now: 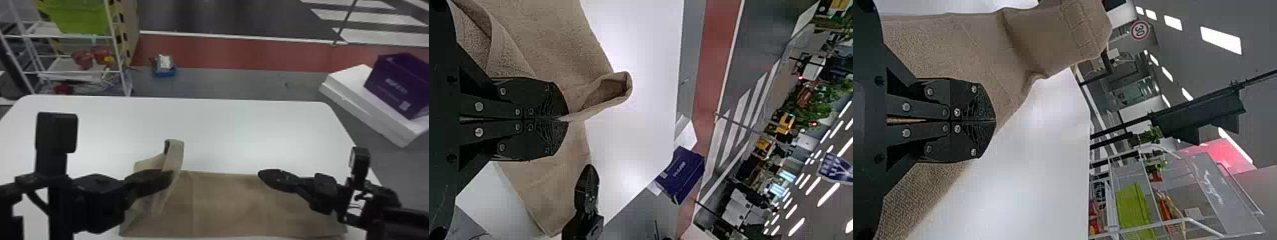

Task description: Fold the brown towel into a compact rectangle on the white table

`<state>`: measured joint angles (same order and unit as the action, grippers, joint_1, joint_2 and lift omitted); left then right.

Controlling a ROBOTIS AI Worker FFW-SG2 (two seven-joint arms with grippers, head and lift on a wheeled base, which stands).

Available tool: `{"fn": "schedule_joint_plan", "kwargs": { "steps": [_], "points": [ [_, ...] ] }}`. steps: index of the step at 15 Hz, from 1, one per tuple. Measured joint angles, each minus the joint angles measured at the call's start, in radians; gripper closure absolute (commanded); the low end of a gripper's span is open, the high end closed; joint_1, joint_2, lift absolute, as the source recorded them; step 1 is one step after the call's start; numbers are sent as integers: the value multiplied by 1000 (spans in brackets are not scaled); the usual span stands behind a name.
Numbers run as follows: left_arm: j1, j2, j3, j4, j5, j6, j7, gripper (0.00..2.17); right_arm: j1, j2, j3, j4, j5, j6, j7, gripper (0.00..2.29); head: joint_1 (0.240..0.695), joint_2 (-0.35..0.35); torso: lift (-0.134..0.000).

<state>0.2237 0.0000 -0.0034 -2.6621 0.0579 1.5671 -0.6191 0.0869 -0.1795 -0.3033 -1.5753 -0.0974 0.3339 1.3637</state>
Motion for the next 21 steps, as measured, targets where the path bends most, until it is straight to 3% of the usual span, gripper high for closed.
{"fn": "schedule_joint_plan", "kwargs": {
  "steps": [5, 9, 13, 16, 21],
  "points": [
    [-16, 0, -179, 92, 17, 0, 189, 1791, 37, -26, -61, 29, -70, -134, 0, 1949, 695, -303, -123],
    [-50, 0, -308, 215, 37, 0, 337, 1791, 35, -34, -58, 71, -68, -247, 0, 1949, 695, -349, -123],
    [-77, 0, -355, 260, 66, 0, 406, 1791, 26, -35, -77, 83, -63, -290, 0, 1949, 695, -350, -123],
    [-81, 0, -347, 263, 125, -1, 465, 1794, 20, -36, -97, 103, -60, -325, 0, 1949, 695, -350, -123],
    [-127, 0, -400, 306, 146, -126, 562, 1794, -24, -37, -129, 183, -78, -421, 0, 1949, 695, -350, -123]
  ]
}}
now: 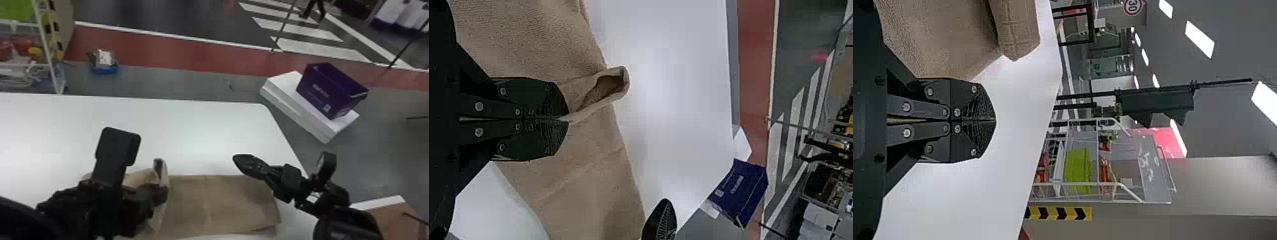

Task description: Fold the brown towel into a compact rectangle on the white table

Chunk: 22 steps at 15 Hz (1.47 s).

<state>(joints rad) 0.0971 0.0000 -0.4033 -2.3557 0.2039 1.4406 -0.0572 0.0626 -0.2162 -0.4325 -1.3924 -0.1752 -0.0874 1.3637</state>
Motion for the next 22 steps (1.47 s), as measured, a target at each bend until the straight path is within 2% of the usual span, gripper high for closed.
{"fn": "schedule_joint_plan", "kwargs": {
  "steps": [3, 4, 5, 6, 7, 10, 12, 13, 15, 16, 17, 18, 19, 20, 21, 22],
  "points": [
    [-41, 0, -46, 46, -4, -16, 4, 1791, -9, 0, 2, 33, -7, -52, 0, 1949, 695, -350, -123],
    [-47, 0, -60, 64, -7, -22, 4, 1693, -10, -2, 3, 38, -7, -59, 0, 1949, 695, -350, -123],
    [-51, 0, -71, 88, -9, -34, 5, 1193, -11, -5, 3, 42, -8, -62, 0, 1949, 695, -350, -123],
    [-52, 0, -75, 115, -5, -50, 5, 225, -12, -8, 3, 44, -8, -62, 0, 1949, 695, -350, -123],
    [-53, 0, -74, 138, 1, -62, -1, -2, -12, -9, 3, 45, -9, -58, 0, 1946, 695, -350, -123],
    [-54, 0, -44, 154, 36, -66, -46, 26, -12, -9, 8, 39, -10, -9, 0, 1943, 695, -350, -123],
    [-40, 0, -8, 132, 74, -60, -59, 26, -2, -6, 12, 6, -11, 79, 0, 1926, 695, -350, -123],
    [-30, 0, 8, 114, 82, -51, -60, 26, 7, -4, 11, -18, -15, 132, 0, 1740, 695, -350, -123],
    [4, 0, 55, 40, 78, -7, -71, 26, 34, 1, -7, -98, -27, 291, 0, 1568, 695, -350, -123],
    [26, 0, 86, 1, 66, 9, -84, 26, 50, 6, -18, -146, -31, 380, 0, 1092, 695, -350, -123],
    [53, 0, 130, -36, 54, 21, -106, 29, 71, 13, -30, -212, -33, 495, 0, 215, 695, -350, -123],
    [82, 0, 184, -59, 48, 25, -138, 33, 94, 22, -39, -283, -33, 616, 0, -2, 695, -350, -123],
    [109, 0, 243, -76, 46, 25, -178, 39, 112, 37, -45, -348, -31, 729, 0, -2, 695, -350, -123],
    [133, 0, 295, -87, 45, 23, -215, 39, 128, 56, -50, -400, -30, 818, 0, 49, 695, -319, -123],
    [156, 0, 346, -96, 44, 18, -252, 39, 146, 80, -53, -451, -29, 894, 0, 201, 695, -290, -123],
    [181, 0, 399, -104, 43, 10, -291, 39, 172, 113, -54, -508, -28, 958, -19, 215, 695, -256, -123]
  ]
}}
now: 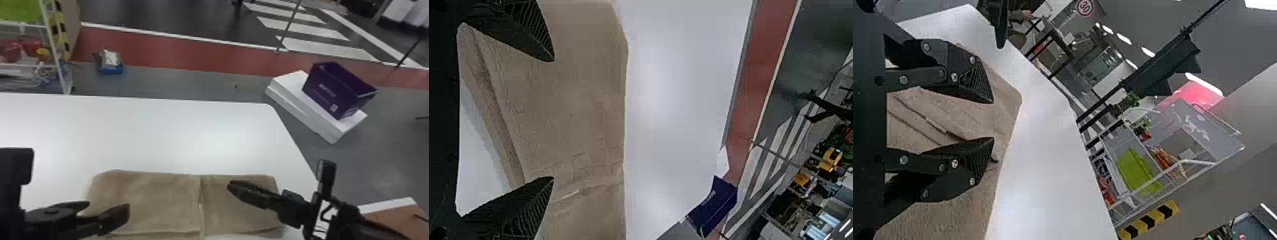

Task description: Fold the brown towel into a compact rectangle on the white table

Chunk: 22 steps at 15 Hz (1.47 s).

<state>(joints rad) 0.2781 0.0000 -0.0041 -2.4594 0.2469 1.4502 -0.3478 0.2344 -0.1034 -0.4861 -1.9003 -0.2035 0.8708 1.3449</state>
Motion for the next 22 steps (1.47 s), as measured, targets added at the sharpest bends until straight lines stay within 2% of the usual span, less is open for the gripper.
{"fn": "schedule_joint_plan", "kwargs": {
  "steps": [2, 4, 5, 7, 12, 14, 16, 20, 22],
  "points": [
    [39, 0, 80, -7, 0, -15, -57, 39, 62, 65, 12, -111, 12, 70, -109, 221, 695, -203, -123],
    [62, 0, 127, -10, 0, -24, -85, 39, 111, 97, 36, -195, 29, 132, -231, 255, 695, -150, -123],
    [72, 0, 147, -12, 0, -28, -90, 39, 126, 101, 54, -218, 29, 167, -296, 255, 695, -136, -123],
    [84, 0, 164, -5, 0, -52, -92, 39, 138, 103, 74, -246, 21, 243, -366, 259, 695, -114, -123],
    [95, 0, 174, 33, 6, -119, -109, 36, 128, 103, 104, -303, 3, 386, -449, 289, 695, -82, -123],
    [97, 0, 186, 47, 10, -132, -121, 36, 113, 103, 120, -330, 7, 481, -502, 289, 695, -67, -123],
    [102, 0, 201, 55, 17, -150, -133, 36, 104, 103, 140, -344, 10, 539, -552, 404, 695, -56, -123],
    [111, 0, 230, 80, 34, -187, -151, 36, 99, 103, 205, -396, 23, 563, -656, 404, 695, -21, -123],
    [115, 0, 236, 85, 40, -200, -157, 36, 85, 103, 234, -413, 32, 575, -676, 404, 695, -6, -123]
  ]
}}
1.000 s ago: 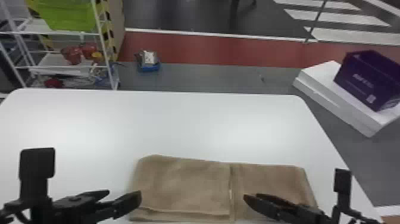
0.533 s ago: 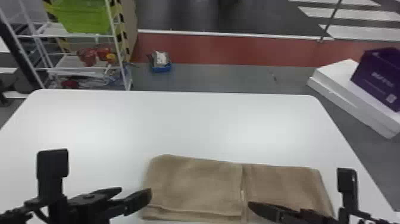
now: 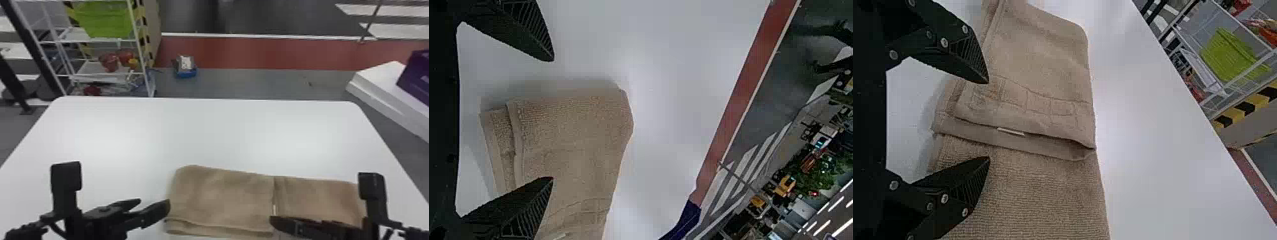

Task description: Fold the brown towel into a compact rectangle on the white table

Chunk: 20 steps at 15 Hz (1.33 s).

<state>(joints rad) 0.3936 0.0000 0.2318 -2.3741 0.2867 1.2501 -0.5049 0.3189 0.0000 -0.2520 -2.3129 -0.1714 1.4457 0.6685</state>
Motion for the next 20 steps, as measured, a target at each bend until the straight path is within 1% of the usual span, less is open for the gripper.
{"fn": "schedule_joint_plan", "kwargs": {
  "steps": [4, 7, 9, 13, 15, 16, 18, 19, 20],
  "points": [
    [6, 0, 4, 3, 2, -13, -4, 36, -58, 0, 20, 6, 13, 75, -35, 404, 695, 7, -123],
    [7, 0, 7, 8, 3, -22, -9, 36, -85, 0, 29, 27, 18, 96, -63, 407, 695, 6, -123],
    [7, 0, 13, 12, 9, -25, -12, 36, -104, 0, 34, 44, 18, 97, -75, 407, 695, 8, -123],
    [7, 0, 23, 21, 14, -32, -14, 36, -168, 0, 42, 107, 24, 122, -77, 407, 695, 20, -123],
    [7, 0, 28, 23, 19, -34, -15, 36, -191, 0, 53, 133, 31, 124, -76, 559, 695, 25, -123],
    [7, 0, 30, 24, 23, -35, -15, 36, -196, 0, 57, 137, 33, 124, -76, 593, 695, 28, -123],
    [7, 0, 33, 27, 27, -39, -15, 36, -201, 0, 63, 146, 33, 124, -76, 920, 695, 35, -123],
    [7, 0, 33, 29, 28, -42, -15, 36, -203, 0, 65, 151, 31, 124, -73, 937, 695, 37, -123],
    [7, 0, 33, 30, 29, -44, -15, 36, -205, 0, 66, 153, 29, 124, -70, 1035, 695, 39, -123]
  ]
}}
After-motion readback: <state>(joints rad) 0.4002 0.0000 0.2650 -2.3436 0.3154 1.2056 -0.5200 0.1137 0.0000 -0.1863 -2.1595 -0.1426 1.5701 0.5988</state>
